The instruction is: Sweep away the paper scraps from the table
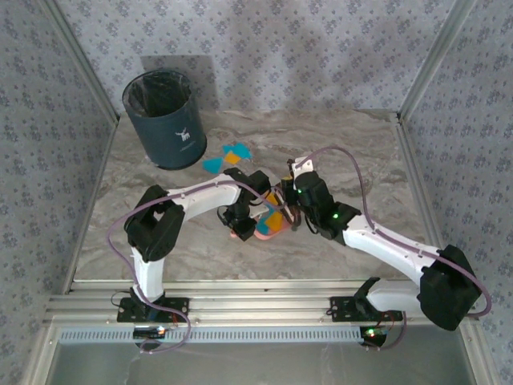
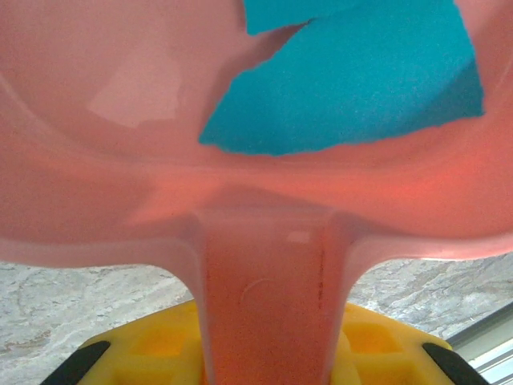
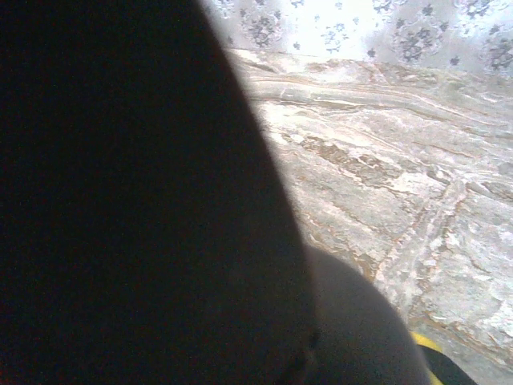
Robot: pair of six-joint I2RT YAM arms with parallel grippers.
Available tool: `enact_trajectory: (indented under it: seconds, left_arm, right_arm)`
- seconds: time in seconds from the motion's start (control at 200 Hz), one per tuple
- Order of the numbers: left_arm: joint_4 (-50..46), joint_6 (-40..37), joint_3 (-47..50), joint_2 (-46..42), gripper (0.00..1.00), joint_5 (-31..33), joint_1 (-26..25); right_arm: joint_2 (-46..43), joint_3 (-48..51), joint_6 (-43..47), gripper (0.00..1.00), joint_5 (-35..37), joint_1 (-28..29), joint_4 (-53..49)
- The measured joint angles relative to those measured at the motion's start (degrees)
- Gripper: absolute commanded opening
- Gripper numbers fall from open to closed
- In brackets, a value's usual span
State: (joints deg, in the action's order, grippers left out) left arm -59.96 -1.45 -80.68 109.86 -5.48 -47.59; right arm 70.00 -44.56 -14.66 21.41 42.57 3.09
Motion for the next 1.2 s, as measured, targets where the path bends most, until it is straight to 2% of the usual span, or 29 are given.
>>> enact_trajectory:
  seconds: [0.415, 0.705, 1.199]
  left_arm:
    - [0.07, 0.02, 4.42, -7.34, 0.00, 0.96, -0.04]
    - [-0.68, 0.48, 9.29, -9.42, 0.00, 1.29, 0.07]
    - [-2.03, 0.57, 12.94, -11.82, 0.00, 0.83, 3.96]
  right_arm:
    - [-4.66, 0.04, -0.15, 0.00, 3.72, 0.04, -3.26]
    - [-4.66, 0.04, 0.46, 0.00, 3.28, -2.14, -4.44]
    - [-0.26, -1.16, 2.27, 0.00, 2.14, -5.81, -3.41]
